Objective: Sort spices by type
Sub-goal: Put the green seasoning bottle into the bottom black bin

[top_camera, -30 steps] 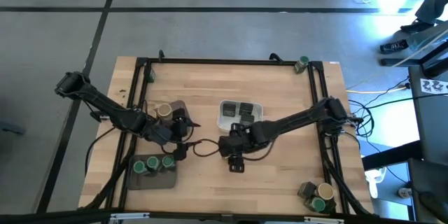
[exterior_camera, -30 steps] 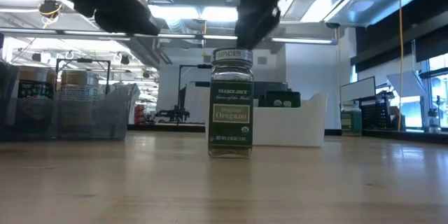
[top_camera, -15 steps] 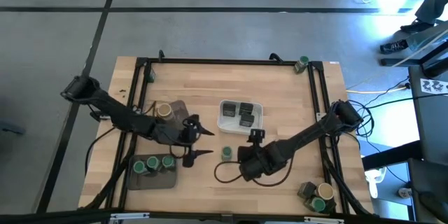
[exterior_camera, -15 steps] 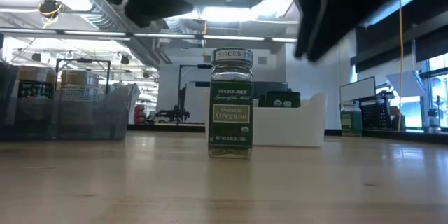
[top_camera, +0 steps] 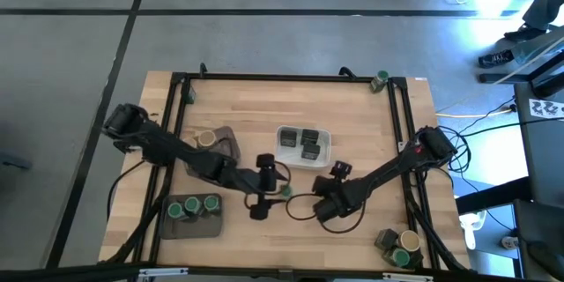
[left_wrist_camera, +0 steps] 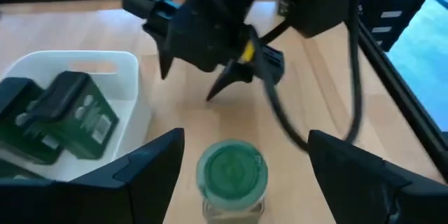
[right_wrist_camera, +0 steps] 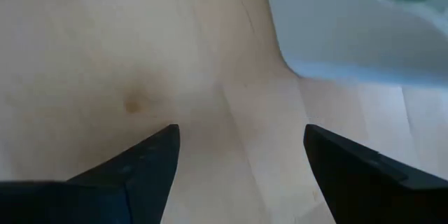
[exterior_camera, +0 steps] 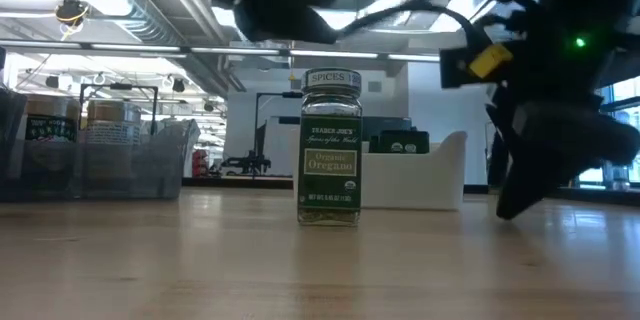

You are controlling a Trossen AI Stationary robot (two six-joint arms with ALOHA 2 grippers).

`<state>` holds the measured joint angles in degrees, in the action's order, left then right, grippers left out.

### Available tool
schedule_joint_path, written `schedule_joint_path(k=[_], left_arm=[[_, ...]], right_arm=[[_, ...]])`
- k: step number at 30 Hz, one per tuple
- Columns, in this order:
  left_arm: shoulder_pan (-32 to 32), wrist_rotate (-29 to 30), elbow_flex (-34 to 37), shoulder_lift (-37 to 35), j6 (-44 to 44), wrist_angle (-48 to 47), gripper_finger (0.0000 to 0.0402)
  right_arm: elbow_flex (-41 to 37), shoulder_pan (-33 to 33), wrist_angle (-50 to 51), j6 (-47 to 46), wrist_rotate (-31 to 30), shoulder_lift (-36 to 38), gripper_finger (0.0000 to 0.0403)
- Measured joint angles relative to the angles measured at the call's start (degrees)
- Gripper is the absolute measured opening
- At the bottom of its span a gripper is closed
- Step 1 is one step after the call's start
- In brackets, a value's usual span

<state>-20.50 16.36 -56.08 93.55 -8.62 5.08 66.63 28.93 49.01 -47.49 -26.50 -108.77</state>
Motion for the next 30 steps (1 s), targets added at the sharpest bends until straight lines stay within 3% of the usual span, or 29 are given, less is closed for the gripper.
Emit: schedule_joint_path(k=[8, 16, 30], left_arm=[[2.26, -0.53, -1.57, 4.76, -1.41, -0.94, 0.0301], [2.95, -6.1, -1.74, 6.49, -2.1, -0.37, 0.0301], [3.72, -5.81, -1.52, 6.1, -1.27, -2.32, 0.0301]], right_arm=[[-1.46, 0.04, -1.67, -1.58, -0.38, 0.13, 0.0303], [-1.53, 0.02, -2.33, -0.52, -0.31, 0.13, 0.0303], [-1.55, -0.04, -3.23, -0.21, -0.96, 0.04, 0.0303]])
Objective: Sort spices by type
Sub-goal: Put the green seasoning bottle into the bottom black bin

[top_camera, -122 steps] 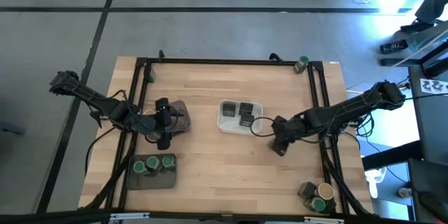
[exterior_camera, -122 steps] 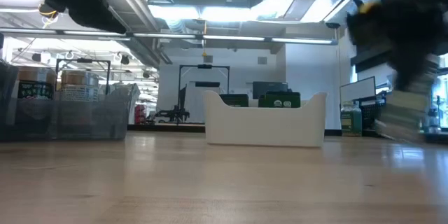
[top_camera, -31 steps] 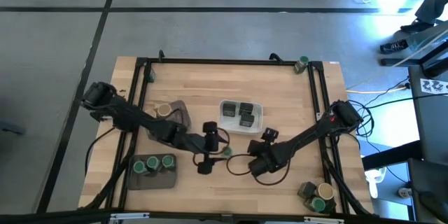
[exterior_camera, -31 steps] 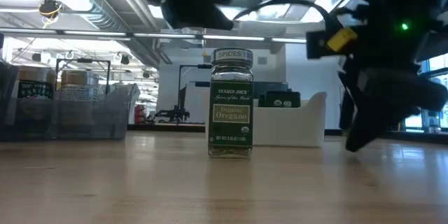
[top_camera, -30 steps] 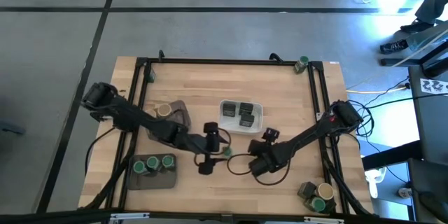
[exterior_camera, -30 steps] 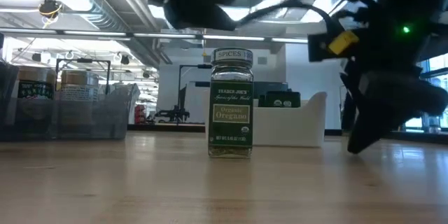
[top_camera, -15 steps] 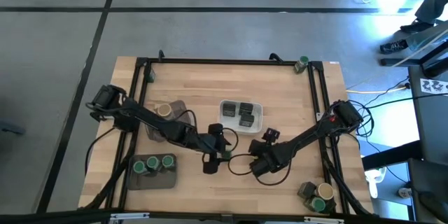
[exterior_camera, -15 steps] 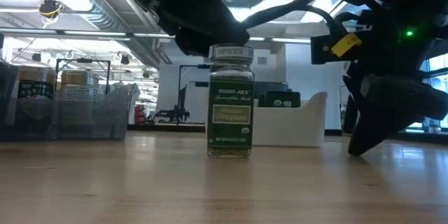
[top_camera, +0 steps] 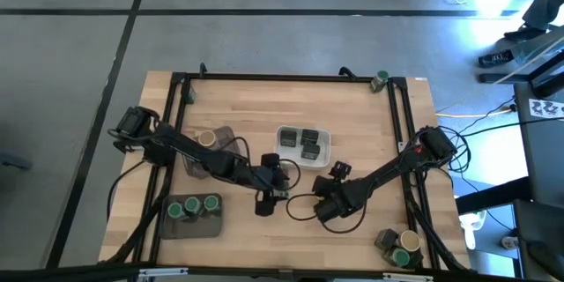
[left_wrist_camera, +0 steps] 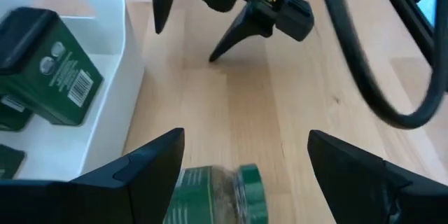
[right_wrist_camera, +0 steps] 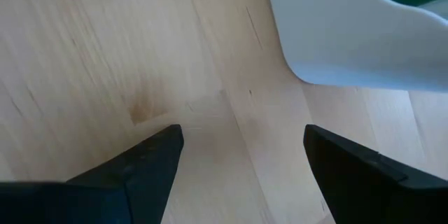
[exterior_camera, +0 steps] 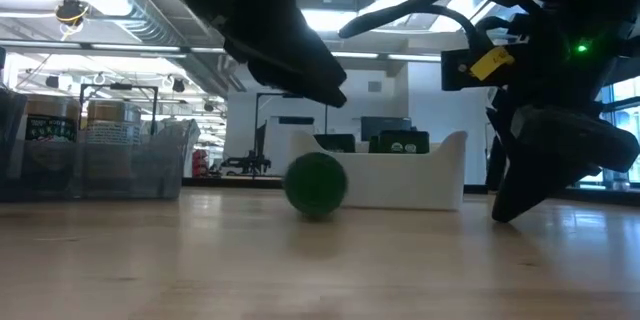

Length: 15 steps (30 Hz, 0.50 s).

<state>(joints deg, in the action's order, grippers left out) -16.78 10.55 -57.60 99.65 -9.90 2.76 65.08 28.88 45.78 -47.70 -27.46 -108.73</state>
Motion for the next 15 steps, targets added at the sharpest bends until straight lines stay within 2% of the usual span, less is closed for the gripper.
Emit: schedule_joint_path(k=[7, 11, 15], left_arm=[[-1.09, 0.02, 0.0, -2.72, 5.35, -6.4, 0.0301], [-1.17, 0.8, 0.0, -2.29, 16.37, -9.22, 0.0301], [-0.89, 1.18, 0.0, -1.07, 25.74, -7.39, 0.0301]], right_arm=[[0.0, 0.0, -0.02, 0.18, -0.13, -0.02, 0.0303], [0.0, 0.0, -0.12, 0.21, -0.33, -0.04, 0.0303], [0.0, -0.02, -1.02, 0.22, -0.44, -0.07, 0.0303]])
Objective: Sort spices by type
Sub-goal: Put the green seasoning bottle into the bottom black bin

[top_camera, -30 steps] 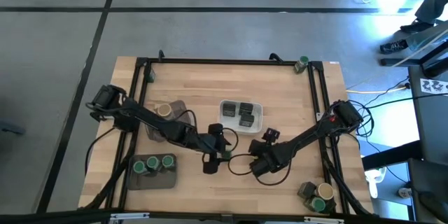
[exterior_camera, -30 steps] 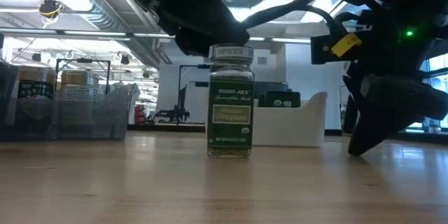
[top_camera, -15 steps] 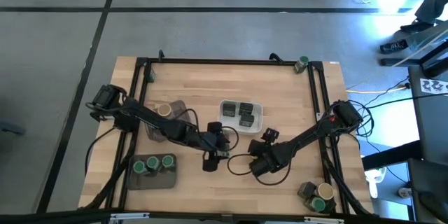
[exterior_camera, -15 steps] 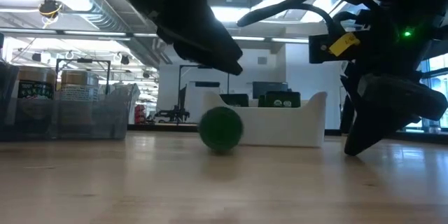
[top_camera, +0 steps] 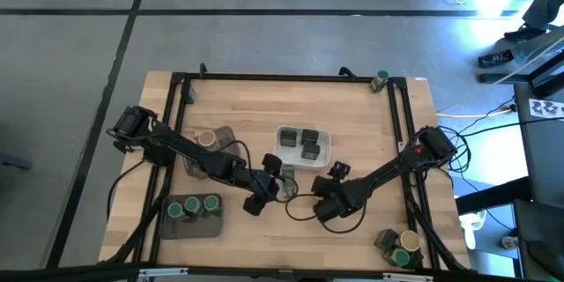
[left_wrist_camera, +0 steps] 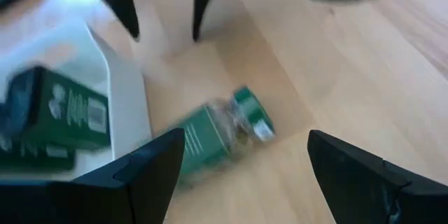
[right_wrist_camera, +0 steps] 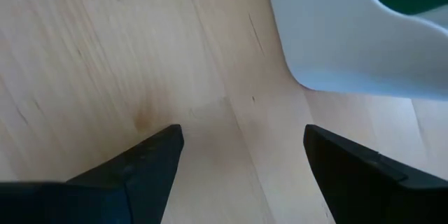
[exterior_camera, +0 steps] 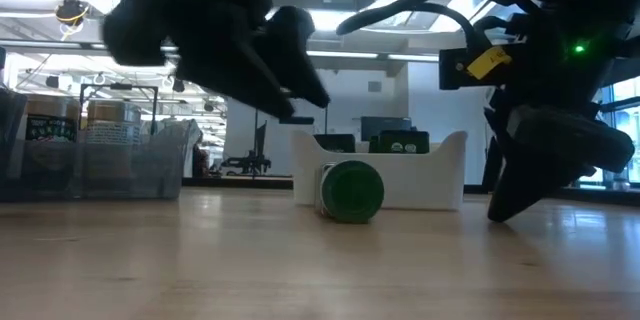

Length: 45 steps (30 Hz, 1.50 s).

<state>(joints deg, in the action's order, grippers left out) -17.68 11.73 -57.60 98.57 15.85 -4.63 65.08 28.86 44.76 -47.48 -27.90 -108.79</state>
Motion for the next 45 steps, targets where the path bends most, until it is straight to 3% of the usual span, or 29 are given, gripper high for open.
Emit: schedule_joint_path(k=[7, 14, 21, 34, 41, 45], left_arm=[[2.52, -0.48, -1.75, 1.93, 5.65, 1.14, 0.0301], [7.01, -9.69, -8.67, 3.35, 10.3, -7.69, 0.0301], [9.31, -16.44, -15.85, 9.68, 15.44, -14.04, 0.0301], [9.59, -14.32, -16.92, 16.13, 24.63, -15.47, 0.0301], [9.99, -14.41, -17.03, 18.75, 20.76, -15.71, 0.03], [9.91, -14.84, -17.08, 18.97, 13.26, -16.54, 0.0264]], right_arm=[[-0.04, 0.0, -1.32, 0.0, 0.42, -0.02, 0.0303], [-0.04, 0.0, -1.43, 1.46, 0.36, -0.02, 0.0303], [-0.04, 0.0, -1.41, 1.5, -0.02, -0.02, 0.0303], [-0.04, 0.02, -1.8, 1.44, -0.02, -0.02, 0.0303], [-0.04, 0.02, -2.04, 1.4, -0.07, -0.02, 0.0303], [-0.04, 0.01, -2.34, 1.38, -0.07, -0.02, 0.0303]])
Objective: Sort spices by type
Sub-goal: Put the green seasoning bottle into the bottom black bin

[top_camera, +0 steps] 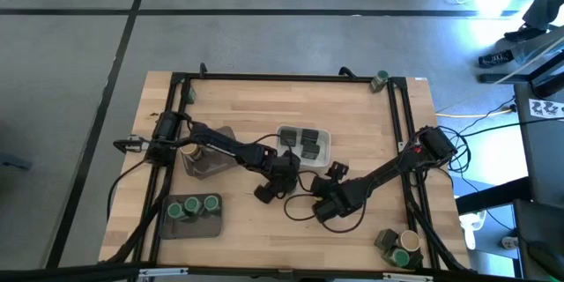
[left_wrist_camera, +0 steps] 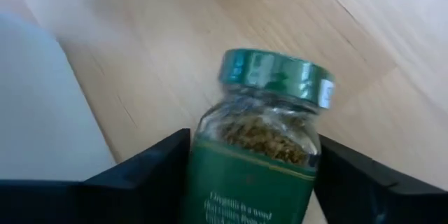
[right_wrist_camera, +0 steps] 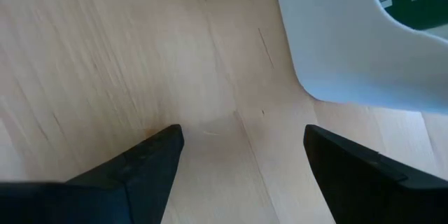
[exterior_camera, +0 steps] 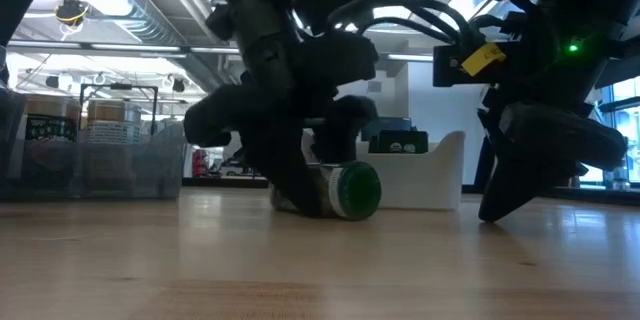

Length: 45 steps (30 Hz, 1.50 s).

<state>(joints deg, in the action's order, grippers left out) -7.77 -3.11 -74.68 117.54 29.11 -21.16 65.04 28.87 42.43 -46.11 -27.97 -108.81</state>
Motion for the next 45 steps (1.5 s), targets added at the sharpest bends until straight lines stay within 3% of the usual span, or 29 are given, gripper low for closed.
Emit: schedule_joint_path(k=[5, 9, 16, 27, 34, 40, 45], left_arm=[[-0.97, 0.13, 0.23, -0.76, -12.98, -0.39, 0.0189], [-2.95, -0.51, 0.32, -2.02, -21.0, 0.58, 0.0189], [-6.9, 0.58, 0.48, -5.31, -26.15, 5.88, 0.0189], [-9.41, 4.52, 13.84, -13.61, -32.36, 28.55, 0.0189], [-11.46, 9.18, 21.59, -21.17, -33.29, 37.91, 0.0189], [-13.11, 10.91, 33.58, -25.33, -31.85, 61.84, 0.0189], [-13.24, 11.14, 39.99, -25.47, -33.38, 77.46, 0.0189]], right_arm=[[0.0, 0.01, -0.56, -0.02, 0.0, 0.0, 0.0303], [0.0, 0.02, -0.83, -0.01, 0.0, 0.0, 0.0303], [0.15, 1.44, -1.28, 0.07, 0.4, 0.45, 0.0303], [0.15, 4.64, -3.23, 1.78, -0.65, 7.14, 0.0303], [0.15, 4.51, -10.23, 7.51, -0.66, 12.34, 0.0303], [0.13, 3.33, -14.91, 10.38, -5.94, 13.33, 0.0303], [0.12, 1.45, -21.65, 10.42, -5.43, 13.07, 0.0303]])
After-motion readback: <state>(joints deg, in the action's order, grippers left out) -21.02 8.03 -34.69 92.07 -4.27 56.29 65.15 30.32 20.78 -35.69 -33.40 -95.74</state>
